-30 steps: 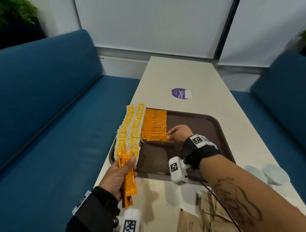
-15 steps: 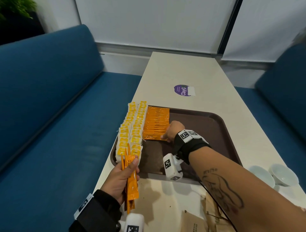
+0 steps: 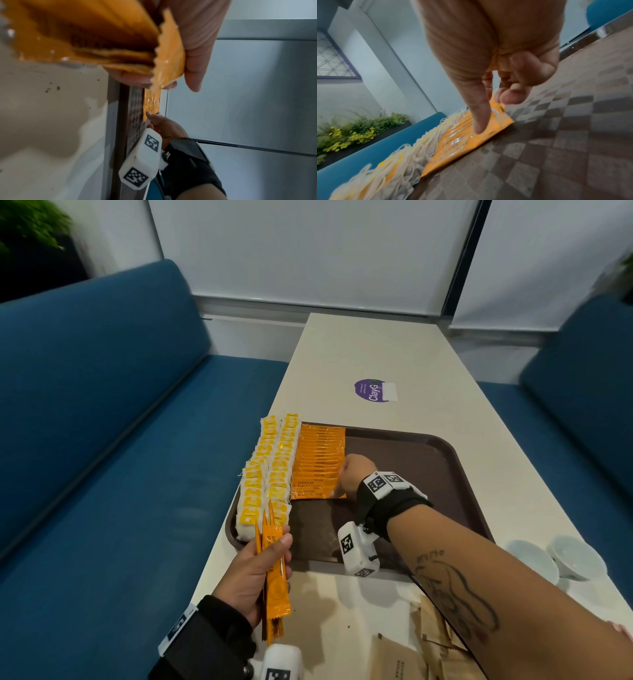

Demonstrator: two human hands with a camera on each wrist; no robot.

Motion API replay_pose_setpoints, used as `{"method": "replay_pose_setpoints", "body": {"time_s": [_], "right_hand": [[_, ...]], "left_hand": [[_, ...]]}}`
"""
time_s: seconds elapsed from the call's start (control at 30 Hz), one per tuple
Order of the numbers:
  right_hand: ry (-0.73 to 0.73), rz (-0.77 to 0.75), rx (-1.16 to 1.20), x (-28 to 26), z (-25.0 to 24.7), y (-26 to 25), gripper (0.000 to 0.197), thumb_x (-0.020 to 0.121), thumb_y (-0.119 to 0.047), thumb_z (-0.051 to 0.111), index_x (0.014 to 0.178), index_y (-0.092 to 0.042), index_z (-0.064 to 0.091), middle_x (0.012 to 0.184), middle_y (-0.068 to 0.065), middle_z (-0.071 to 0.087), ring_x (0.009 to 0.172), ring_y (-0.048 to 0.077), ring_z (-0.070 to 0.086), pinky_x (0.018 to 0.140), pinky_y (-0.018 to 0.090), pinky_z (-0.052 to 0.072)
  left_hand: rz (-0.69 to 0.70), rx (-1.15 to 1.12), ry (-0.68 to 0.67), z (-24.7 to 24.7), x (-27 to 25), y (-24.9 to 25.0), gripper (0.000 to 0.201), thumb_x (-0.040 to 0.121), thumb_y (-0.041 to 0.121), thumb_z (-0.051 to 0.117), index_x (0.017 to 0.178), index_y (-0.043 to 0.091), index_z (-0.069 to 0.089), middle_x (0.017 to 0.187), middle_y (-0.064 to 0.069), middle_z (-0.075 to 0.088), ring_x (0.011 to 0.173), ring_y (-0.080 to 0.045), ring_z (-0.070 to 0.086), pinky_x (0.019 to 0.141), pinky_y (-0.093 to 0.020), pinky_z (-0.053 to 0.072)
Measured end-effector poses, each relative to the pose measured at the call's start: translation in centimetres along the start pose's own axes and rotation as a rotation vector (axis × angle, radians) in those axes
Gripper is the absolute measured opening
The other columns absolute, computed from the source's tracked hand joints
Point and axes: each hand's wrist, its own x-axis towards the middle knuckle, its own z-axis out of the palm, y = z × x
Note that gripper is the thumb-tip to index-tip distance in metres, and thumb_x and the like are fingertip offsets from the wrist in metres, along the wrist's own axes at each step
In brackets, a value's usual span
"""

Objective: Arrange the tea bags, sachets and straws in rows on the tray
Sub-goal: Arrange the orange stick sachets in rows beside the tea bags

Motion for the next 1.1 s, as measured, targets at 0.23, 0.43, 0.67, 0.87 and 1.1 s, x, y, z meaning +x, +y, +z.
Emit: {"method": "replay_pose_setpoints", "body": {"time_s": [0.23,0.43,0.67,0.87,1.1], "right_hand": [[-0.061,-0.208,-0.196,-0.9,-0.3,-2.7,0.030,0.083,-0.012,0.071,0.112,-0.012,0.065,0.125,0.004,0.057,0.110,0.025,0.058,0.087,0.032,0.048],[0.053,-0.243,-0.358,-0.2,0.9,-3.9,0.014,0.088,-0.008,0.061,0.076,-0.009,0.056,0.081,0.006,0.057,0.071,0.021,0.054,0.064,0.027,0.044],[0.079,-0.267,-0.372,-0.1,0.8,-4.1,0.012,0.090,-0.007,0.058,0.078,-0.006,0.059,0.070,0.003,0.051,0.072,0.021,0.054,0.065,0.026,0.044],[0.106,-0.261,-0.336,0.3,0.7,-4.2,0.020,0.089,-0.011,0.061,0.072,-0.007,0.052,0.077,0.005,0.055,0.069,0.019,0.053,0.064,0.027,0.043],[0.063,-0.364,0.067,-3.5,-1.0,-3.2,0.012,0.080,-0.019,0.075,0.080,-0.009,0.068,0.085,-0.001,0.064,0.082,0.013,0.059,0.073,0.025,0.049]], "left_hand": [[0.008,0.010,0.020,-0.5,-0.2,-0.4,0.045,0.067,0.024,0.067,0.111,0.013,0.062,0.066,-0.004,0.053,0.054,-0.015,0.050,0.043,-0.025,0.046],[0.027,0.030,0.024,-0.9,-0.1,-0.4,0.042,0.070,0.024,0.067,0.111,0.014,0.062,0.069,-0.004,0.054,0.057,-0.017,0.051,0.046,-0.026,0.047],[0.026,0.039,0.023,-1.1,0.2,-0.7,0.045,0.067,0.027,0.067,0.110,0.015,0.062,0.070,-0.006,0.055,0.059,-0.018,0.052,0.053,-0.030,0.046],[0.033,0.039,0.009,-0.5,0.4,-1.0,0.049,0.065,0.031,0.066,0.110,0.014,0.060,0.065,-0.005,0.054,0.059,-0.018,0.051,0.054,-0.031,0.045],[0.058,-0.020,0.004,0.3,0.4,-0.6,0.060,0.062,0.035,0.070,0.114,0.009,0.057,0.060,-0.002,0.051,0.049,-0.014,0.048,0.041,-0.025,0.044]]}}
